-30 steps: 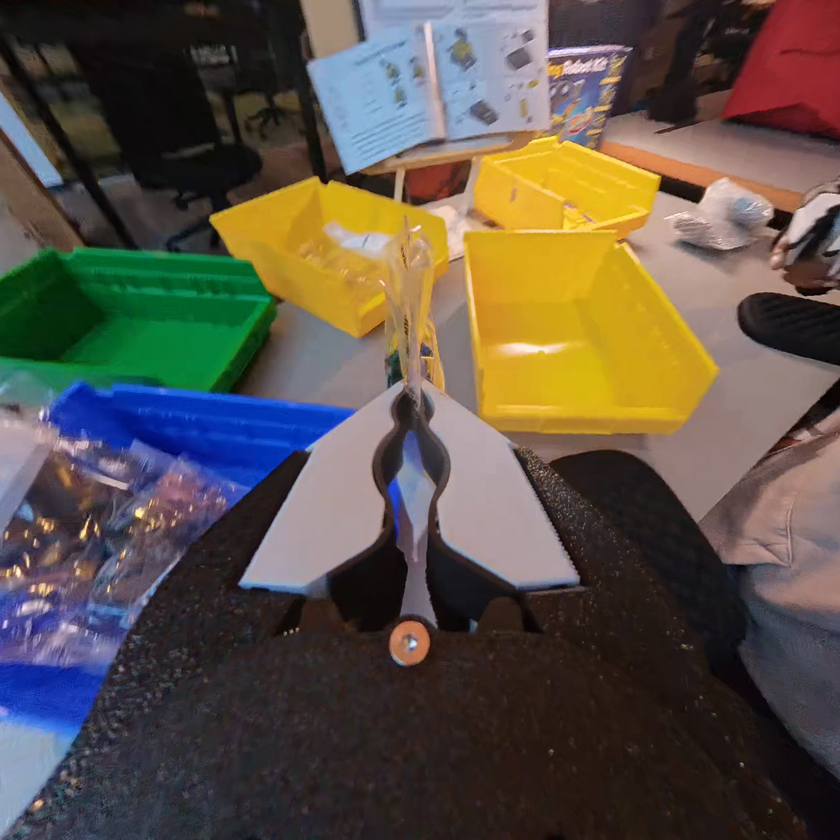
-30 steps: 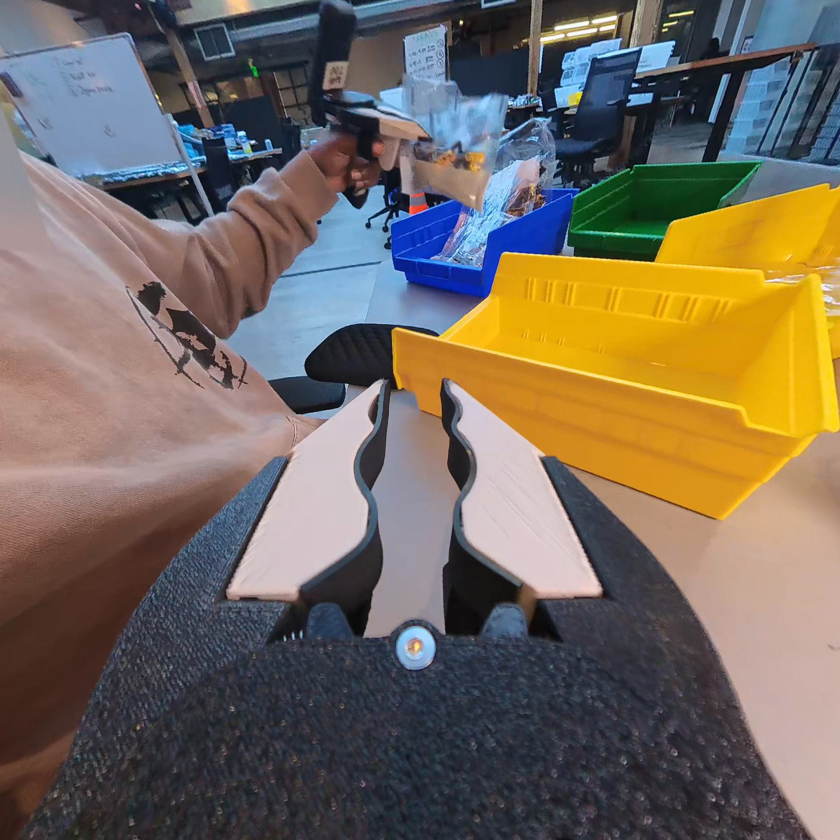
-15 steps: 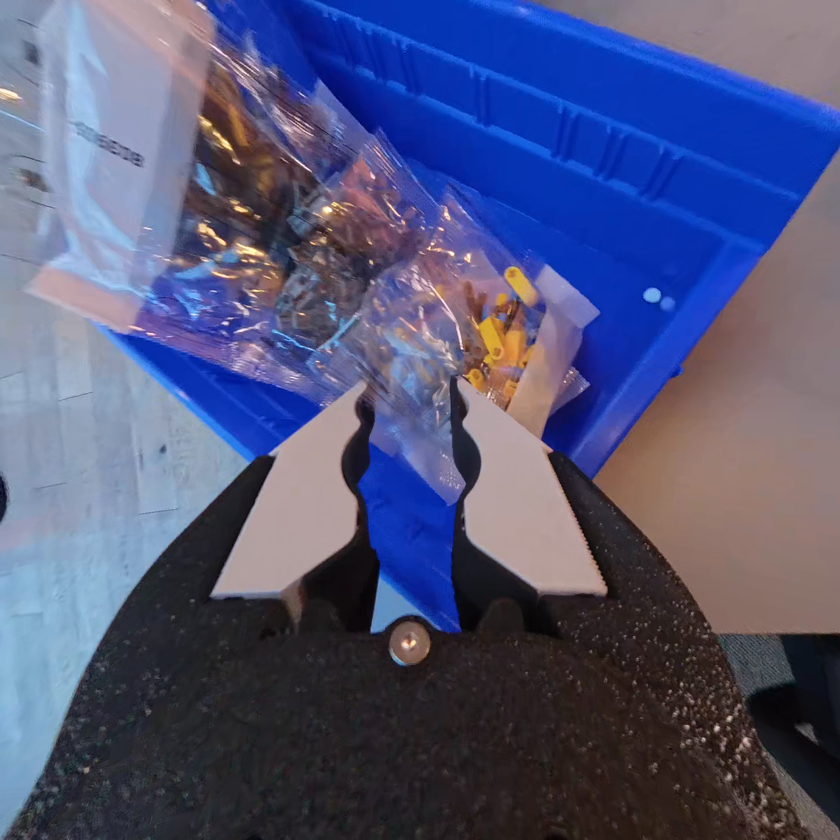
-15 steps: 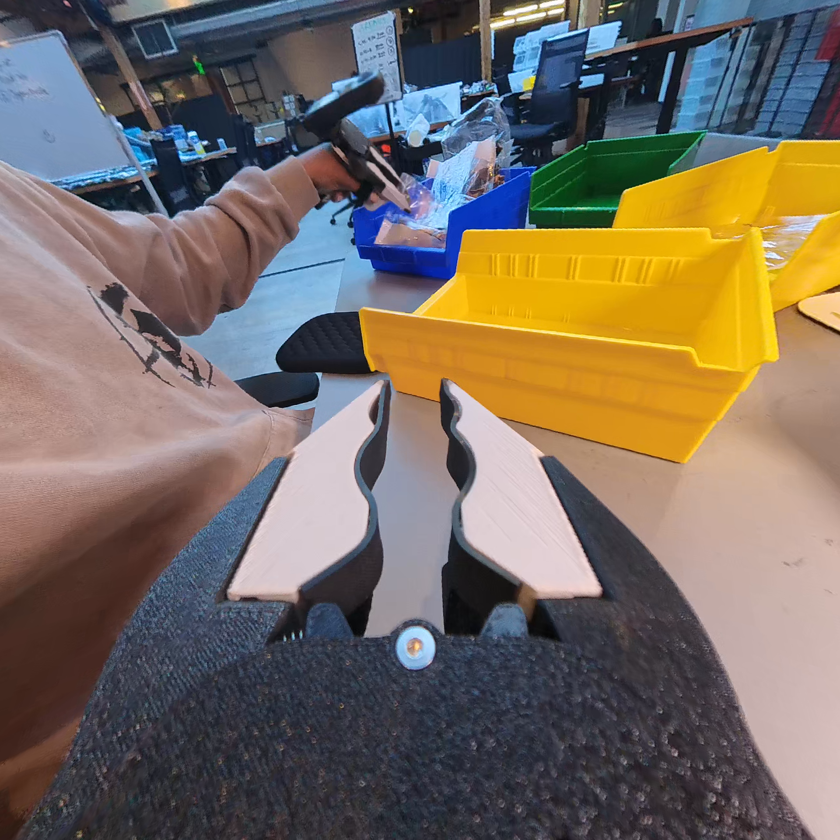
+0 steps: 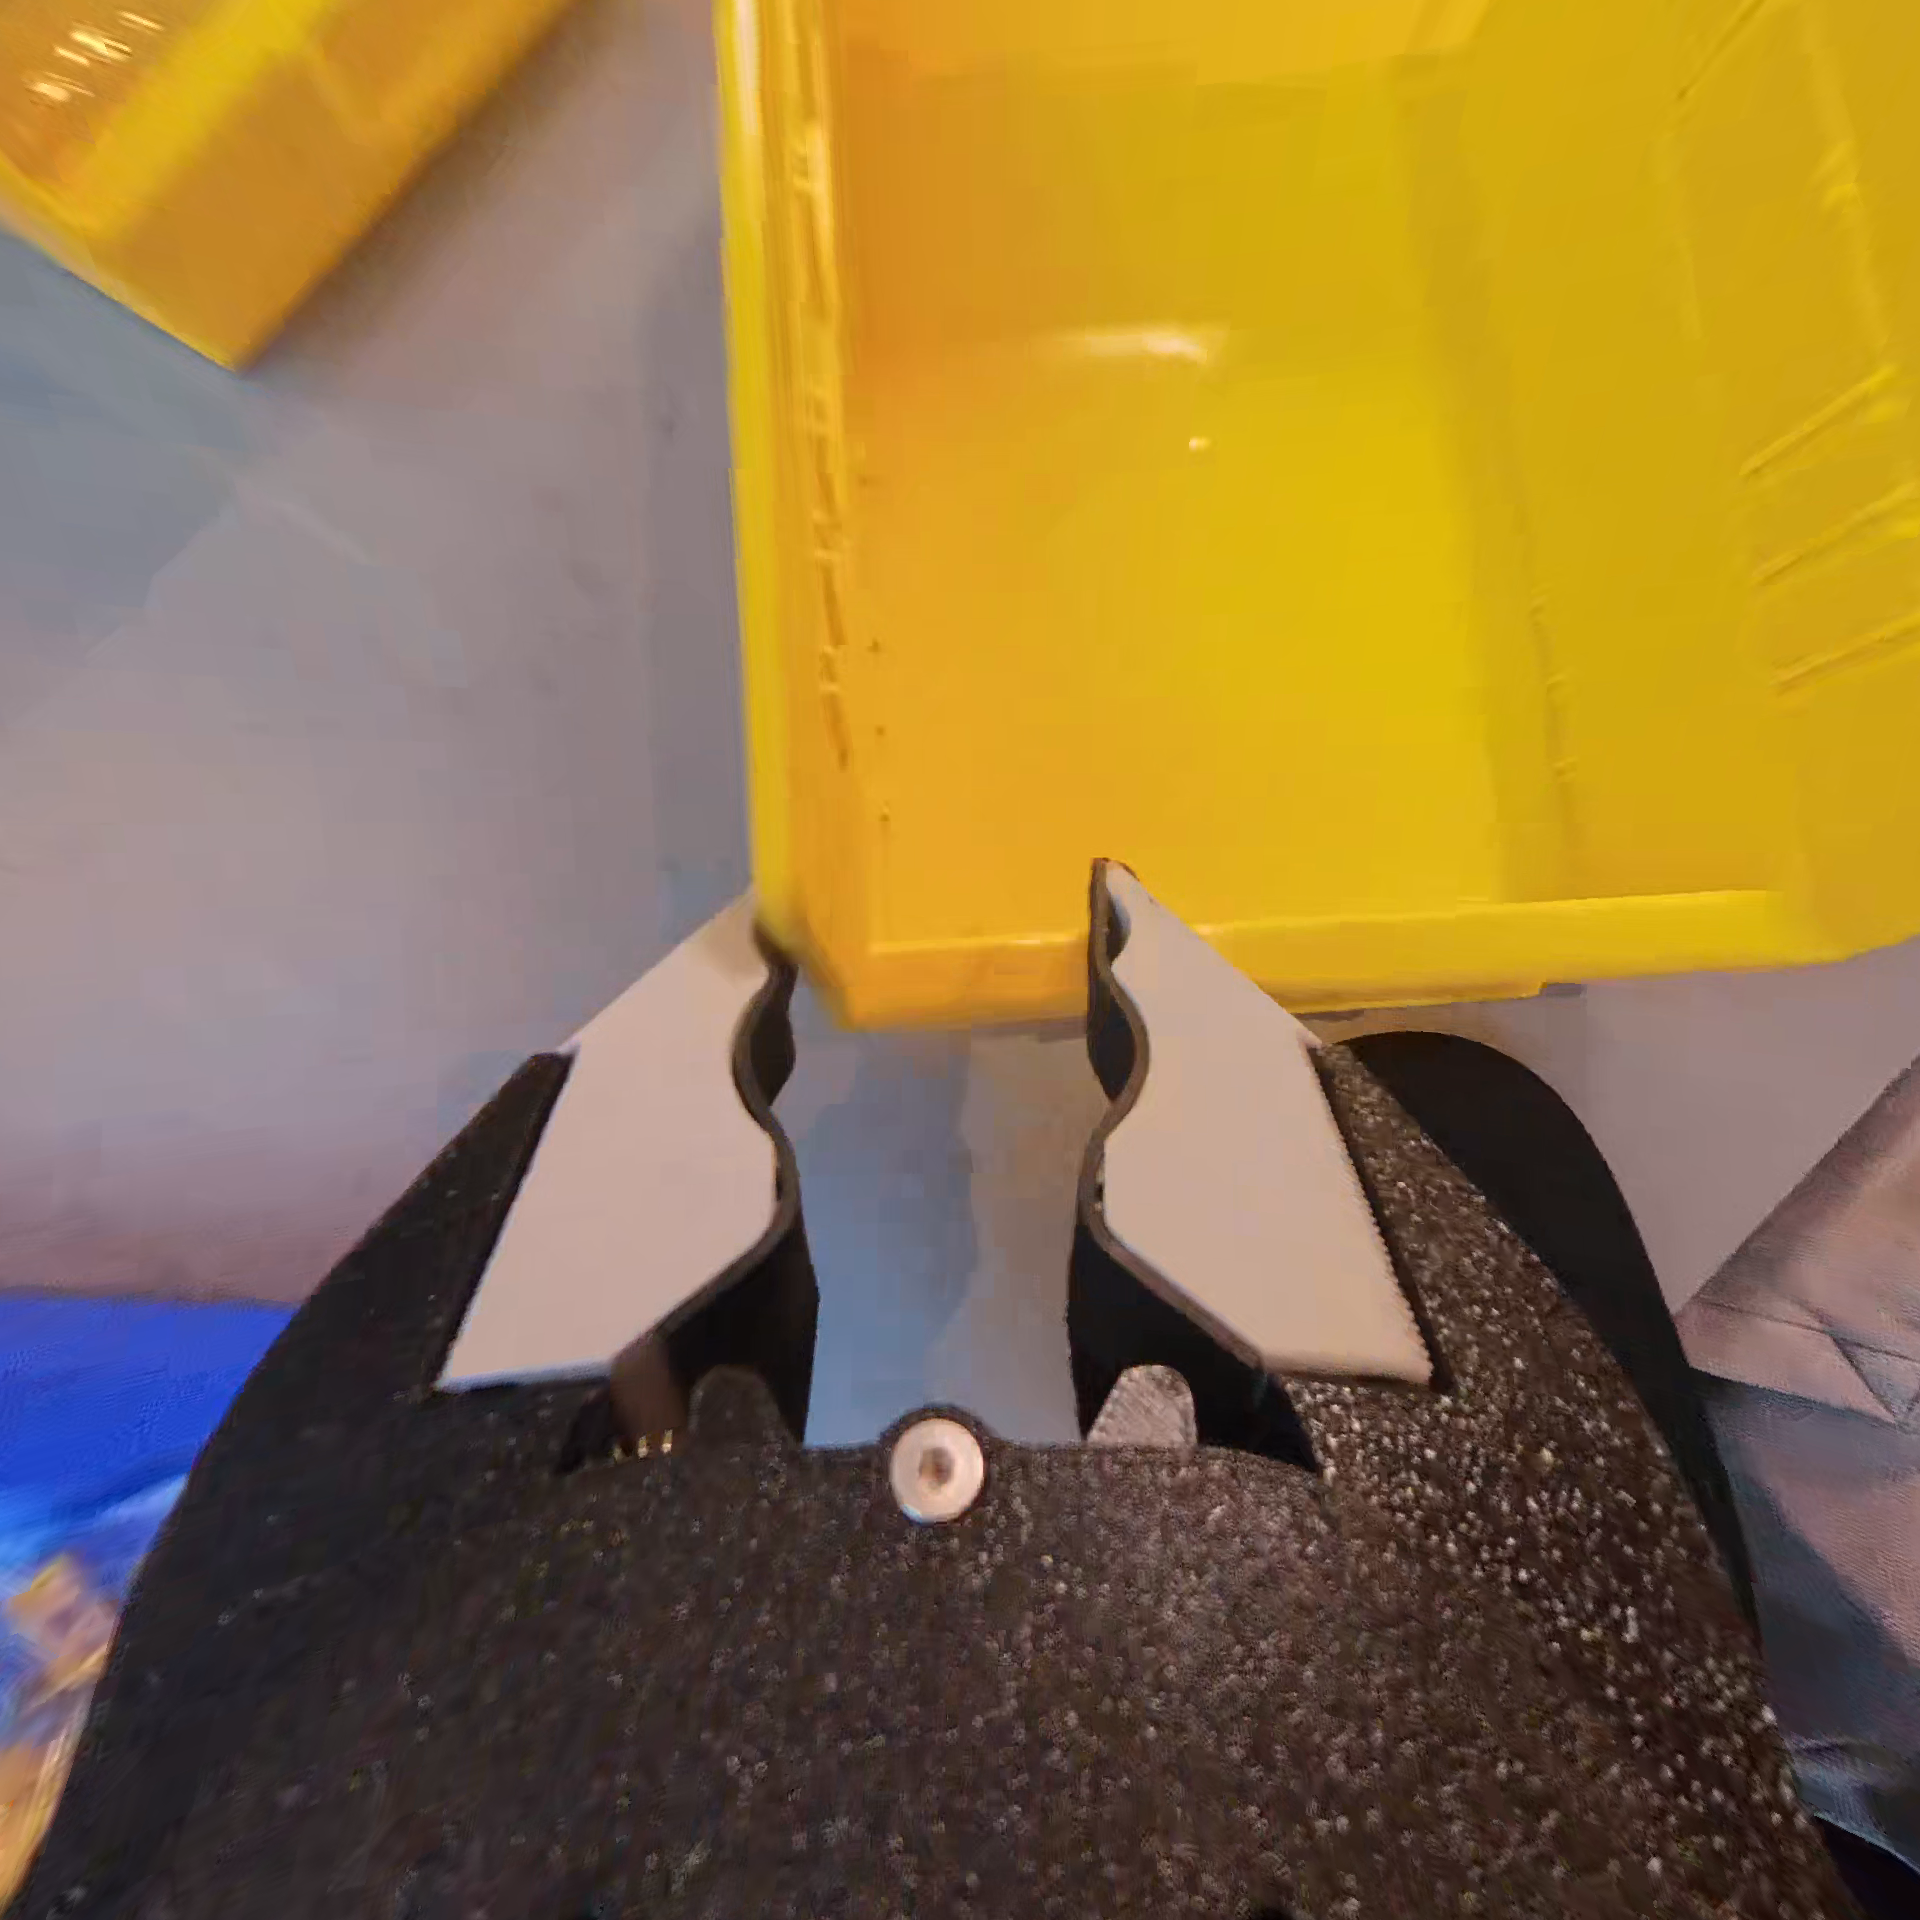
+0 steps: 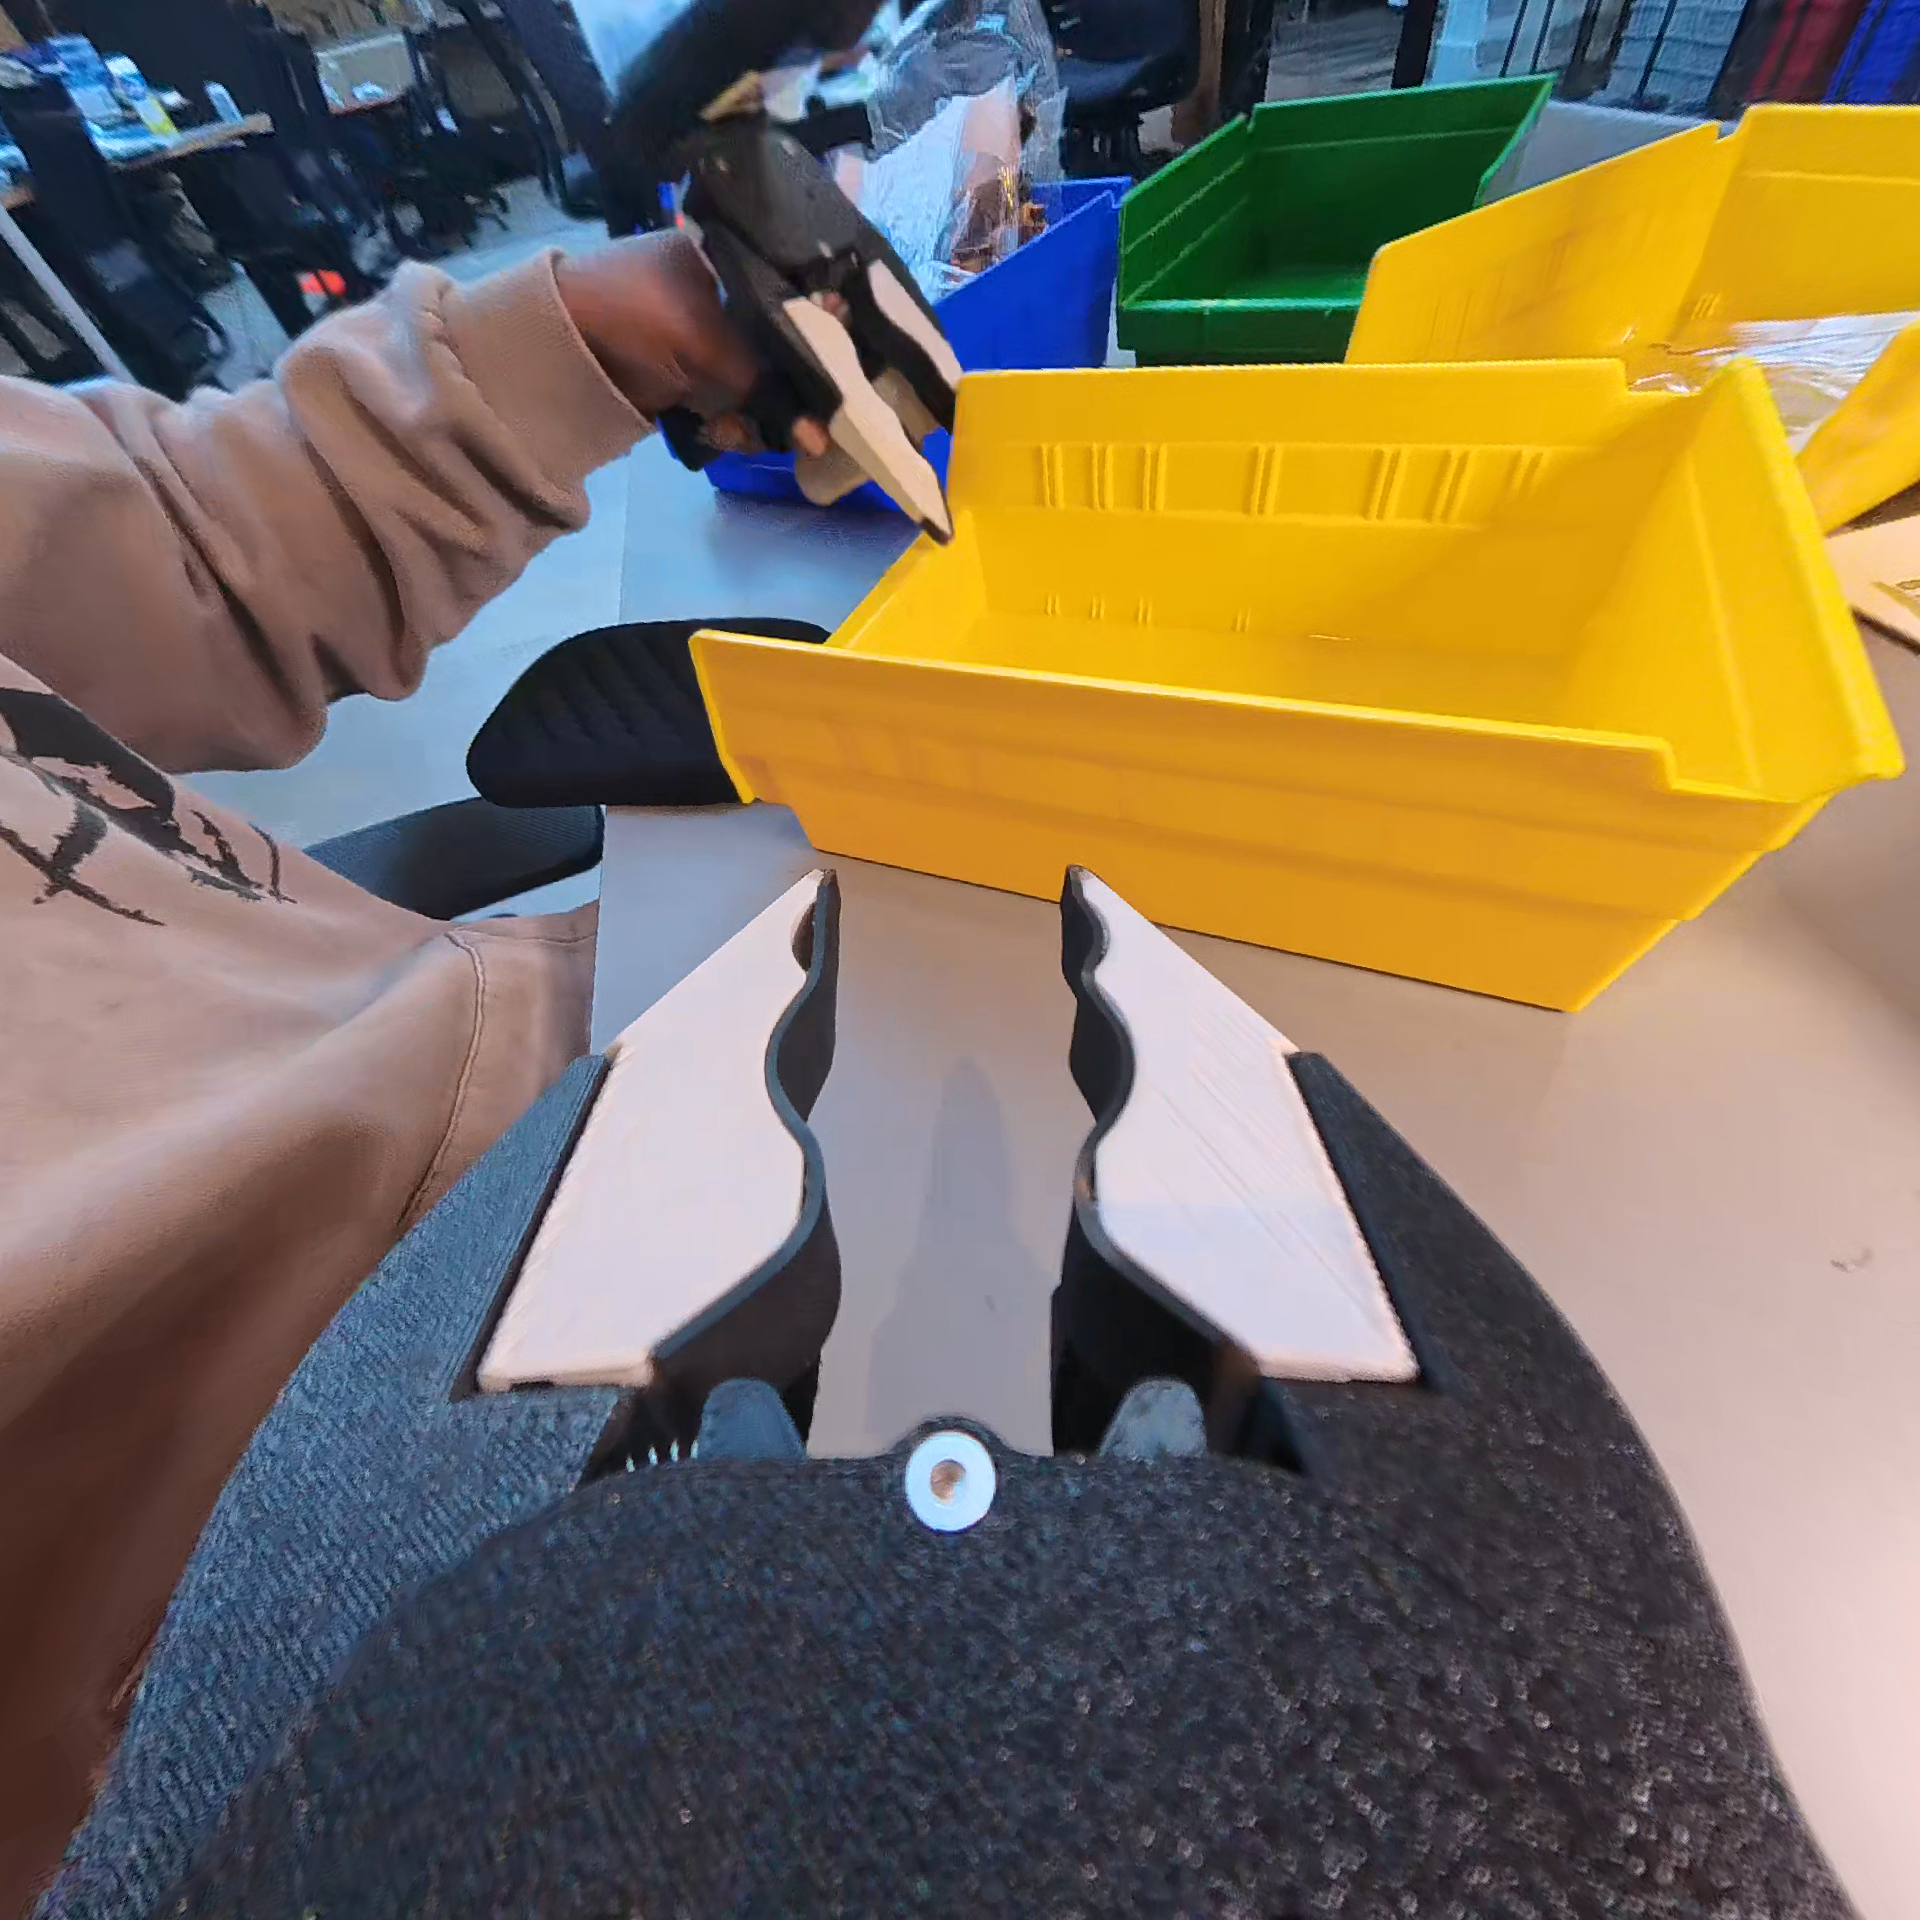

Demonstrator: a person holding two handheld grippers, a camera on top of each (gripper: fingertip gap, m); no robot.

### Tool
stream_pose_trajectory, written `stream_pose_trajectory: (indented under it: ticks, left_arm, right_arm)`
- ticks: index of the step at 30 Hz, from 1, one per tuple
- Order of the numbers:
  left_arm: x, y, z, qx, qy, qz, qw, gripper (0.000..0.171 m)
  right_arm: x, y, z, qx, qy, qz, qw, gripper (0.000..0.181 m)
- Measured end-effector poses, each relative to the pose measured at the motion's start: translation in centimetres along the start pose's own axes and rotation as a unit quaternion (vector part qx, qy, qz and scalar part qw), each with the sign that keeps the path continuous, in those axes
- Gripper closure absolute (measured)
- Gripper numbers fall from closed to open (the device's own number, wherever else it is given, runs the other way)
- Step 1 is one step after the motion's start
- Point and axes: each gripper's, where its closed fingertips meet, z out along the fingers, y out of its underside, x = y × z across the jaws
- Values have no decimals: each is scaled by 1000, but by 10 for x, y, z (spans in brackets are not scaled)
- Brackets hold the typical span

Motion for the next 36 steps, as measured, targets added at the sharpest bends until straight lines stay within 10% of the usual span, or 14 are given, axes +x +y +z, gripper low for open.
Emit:
stream_pose_trajectory:
  ticks: [5,19,24,30,36]
  left_arm:
    - [48,-19,19,40,22,41,998,164]
    - [179,-51,39,125,220,107,962,142]
    - [172,-67,26,157,203,101,961,139]
    - [175,-68,19,159,151,140,966,122]
    - [190,-45,34,120,164,130,970,103]
  right_arm:
    - [-2,10,-7,-19,55,3,998,131]
    - [24,-7,-80,-11,172,-2,985,115]
    - [129,-37,-127,-57,277,-108,953,127]
    - [263,20,-105,-286,267,-128,911,114]
    - [316,75,-71,-421,204,-112,877,122]
